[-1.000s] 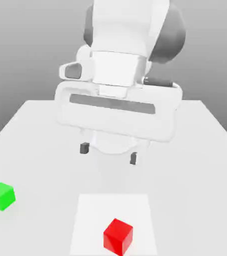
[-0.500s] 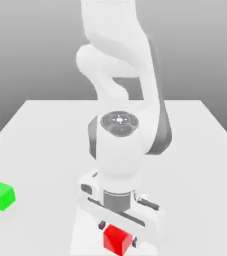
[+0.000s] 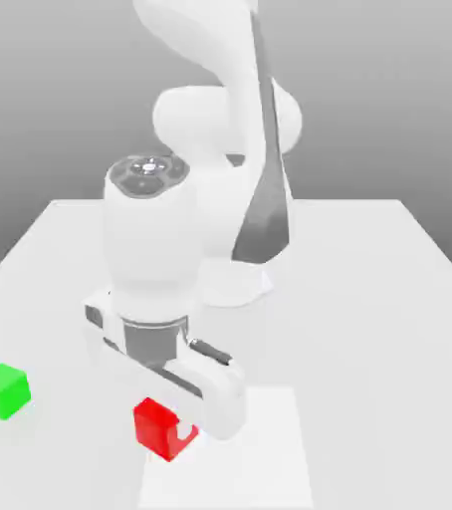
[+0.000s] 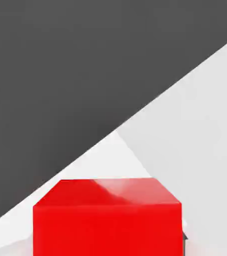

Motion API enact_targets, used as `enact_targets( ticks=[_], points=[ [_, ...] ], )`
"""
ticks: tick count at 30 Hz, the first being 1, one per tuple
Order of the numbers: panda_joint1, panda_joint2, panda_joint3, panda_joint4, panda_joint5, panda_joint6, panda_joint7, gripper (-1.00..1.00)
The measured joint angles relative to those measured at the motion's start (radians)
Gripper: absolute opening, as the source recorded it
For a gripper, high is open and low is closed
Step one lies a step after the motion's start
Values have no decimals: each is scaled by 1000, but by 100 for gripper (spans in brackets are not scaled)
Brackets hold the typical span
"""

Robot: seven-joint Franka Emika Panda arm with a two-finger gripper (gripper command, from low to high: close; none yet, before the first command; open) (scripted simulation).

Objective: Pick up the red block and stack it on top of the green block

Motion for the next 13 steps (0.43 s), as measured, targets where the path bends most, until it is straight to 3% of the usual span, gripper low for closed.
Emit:
enact_targets(
  ticks=[6,10,11,13],
  points=[
    [-268,-48,-166,-29,62,-15,-210,-100],
    [-306,76,-151,-22,117,101,-276,-100],
    [-310,96,-146,-21,125,119,-282,100],
    [-310,96,-146,-21,125,119,-282,100]
  ],
)
